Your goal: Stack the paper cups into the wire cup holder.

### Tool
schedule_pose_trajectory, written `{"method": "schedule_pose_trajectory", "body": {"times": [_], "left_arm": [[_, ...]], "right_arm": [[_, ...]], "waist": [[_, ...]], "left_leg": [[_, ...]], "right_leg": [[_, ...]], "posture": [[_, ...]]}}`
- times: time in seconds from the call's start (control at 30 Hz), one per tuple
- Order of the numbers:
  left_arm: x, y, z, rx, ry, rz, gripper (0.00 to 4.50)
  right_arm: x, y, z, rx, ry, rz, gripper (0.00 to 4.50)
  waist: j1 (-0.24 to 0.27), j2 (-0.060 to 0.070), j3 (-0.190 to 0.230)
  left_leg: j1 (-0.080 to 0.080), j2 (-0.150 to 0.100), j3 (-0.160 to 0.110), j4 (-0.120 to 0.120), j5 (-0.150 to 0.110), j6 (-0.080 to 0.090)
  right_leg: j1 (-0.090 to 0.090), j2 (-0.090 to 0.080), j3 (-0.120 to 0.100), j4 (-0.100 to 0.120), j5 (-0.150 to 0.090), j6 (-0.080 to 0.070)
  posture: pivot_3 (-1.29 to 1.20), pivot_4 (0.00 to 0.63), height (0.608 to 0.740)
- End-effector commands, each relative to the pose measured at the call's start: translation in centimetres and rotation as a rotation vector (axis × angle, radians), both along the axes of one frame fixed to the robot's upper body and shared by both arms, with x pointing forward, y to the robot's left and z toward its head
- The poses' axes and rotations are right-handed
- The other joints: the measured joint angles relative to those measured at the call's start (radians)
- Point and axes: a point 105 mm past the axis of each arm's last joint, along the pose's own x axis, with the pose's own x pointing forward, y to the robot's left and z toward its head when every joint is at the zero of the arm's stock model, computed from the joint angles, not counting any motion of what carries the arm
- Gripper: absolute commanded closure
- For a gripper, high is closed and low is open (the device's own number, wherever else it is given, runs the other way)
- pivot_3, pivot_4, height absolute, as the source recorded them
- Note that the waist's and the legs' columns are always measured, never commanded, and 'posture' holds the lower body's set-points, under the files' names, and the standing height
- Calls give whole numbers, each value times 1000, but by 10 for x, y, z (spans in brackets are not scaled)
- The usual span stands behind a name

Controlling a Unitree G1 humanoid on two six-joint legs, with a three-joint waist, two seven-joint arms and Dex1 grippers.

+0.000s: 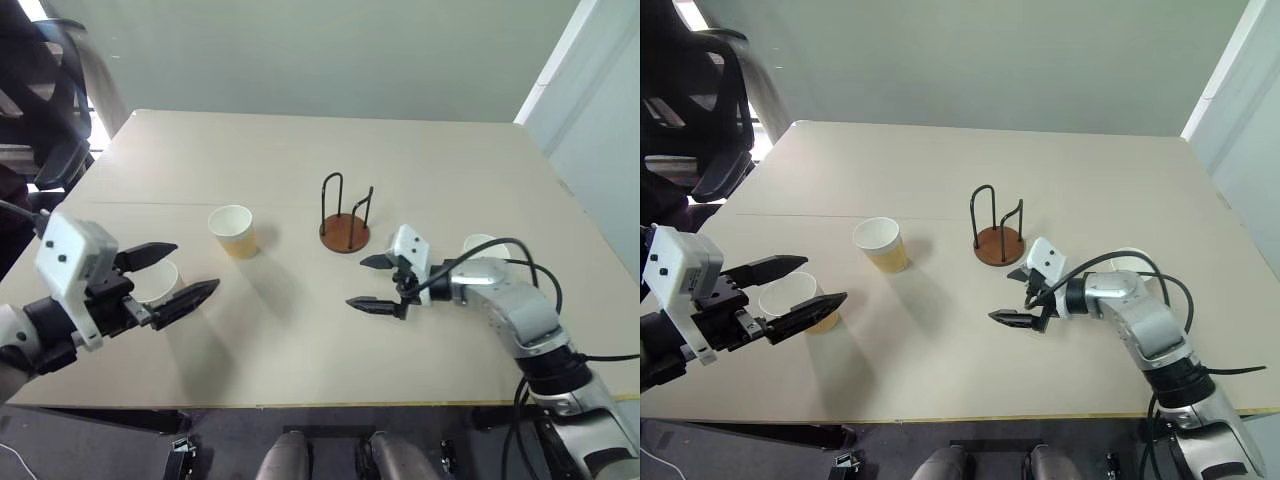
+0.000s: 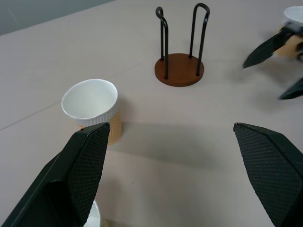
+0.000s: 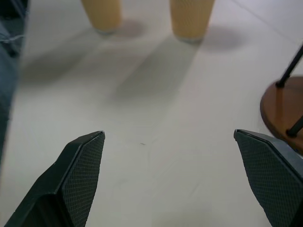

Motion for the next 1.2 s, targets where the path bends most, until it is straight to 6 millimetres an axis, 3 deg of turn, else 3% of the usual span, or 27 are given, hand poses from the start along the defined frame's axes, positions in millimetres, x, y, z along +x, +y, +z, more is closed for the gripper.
{"method": "schedule_pose_trajectory", "body": {"times": [0.03, 0.17, 0.37, 0.5, 0.67, 0.87, 1.2], "left_arm": [[-2, -1, 0, 12, -17, 2, 19], [0, -2, -9, -6, 5, 18, 19], [4, -13, -14, -32, 5, 18, 19], [3, -15, -13, -35, 2, 24, 19], [3, -15, -11, -34, -1, 33, 19], [2, -15, -11, -32, -1, 41, 19], [5, -17, -11, -29, -7, 39, 19]], "right_arm": [[26, 3, 7, -3, -101, -129, 0], [49, 15, 11, 36, -139, -236, 0], [64, 40, 12, 80, -174, -283, 0], [68, 44, 11, 91, -185, -298, 0], [74, 43, 10, 79, -195, -326, 0], [78, 27, 8, 64, -211, -371, 0], [91, 50, 16, 168, -237, -397, 0]], "waist": [[0, 0, 0], [-2, 1, 0], [2, 1, 0], [9, 0, 0], [9, 0, 0], [10, 0, 0], [5, 1, 0]], "left_leg": [[0, 0, 0, 0, 0, 0], [0, 0, -1, -1, 0, -1], [-4, 1, -4, -1, 0, -3], [-9, 1, -5, -1, 2, -9], [-11, 1, -5, -1, -1, -30], [-11, 1, -5, -1, 1, -33], [-11, 5, -7, -1, 0, -28]], "right_leg": [[0, 0, 0, 0, 0, 0], [-2, 0, 0, 1, 1, -2], [-5, 1, -2, 1, 2, -4], [-9, 1, -4, 1, 2, -4], [-13, 1, -4, 2, 3, -5], [-12, 1, -4, 2, 4, -6], [-15, 7, -4, 2, 10, -12]], "posture": [[0, 150, 740], [0, 150, 740], [0, 150, 740], [0, 150, 740], [0, 150, 740], [0, 150, 740], [0, 150, 740]]}}
